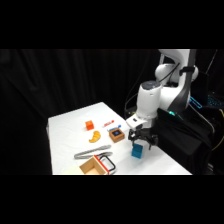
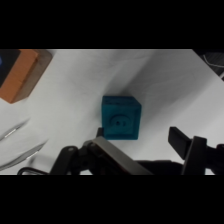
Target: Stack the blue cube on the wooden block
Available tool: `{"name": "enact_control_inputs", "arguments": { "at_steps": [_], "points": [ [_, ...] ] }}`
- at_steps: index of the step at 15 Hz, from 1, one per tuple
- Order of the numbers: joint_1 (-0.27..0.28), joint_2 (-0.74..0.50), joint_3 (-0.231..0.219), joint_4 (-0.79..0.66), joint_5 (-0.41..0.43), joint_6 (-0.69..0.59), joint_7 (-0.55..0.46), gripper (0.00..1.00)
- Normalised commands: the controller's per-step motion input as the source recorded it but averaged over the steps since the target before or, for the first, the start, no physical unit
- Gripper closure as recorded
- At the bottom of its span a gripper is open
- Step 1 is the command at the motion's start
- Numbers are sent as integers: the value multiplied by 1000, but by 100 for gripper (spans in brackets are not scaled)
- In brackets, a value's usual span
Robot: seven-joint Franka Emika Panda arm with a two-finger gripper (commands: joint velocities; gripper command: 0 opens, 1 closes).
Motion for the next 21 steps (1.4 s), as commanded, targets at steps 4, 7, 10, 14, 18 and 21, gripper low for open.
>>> {"name": "enact_control_inputs", "arguments": {
  "at_steps": [4,7,10,14,18,21],
  "points": [
    [69,139,-141,19,-355,259,271,0],
    [121,131,-208,47,-314,201,253,0],
    [107,115,-136,67,-196,159,190,0],
    [98,137,-74,104,-116,128,152,0],
    [83,143,-53,125,-80,116,120,0],
    [73,116,-74,109,-83,147,99,26]
  ]
}}
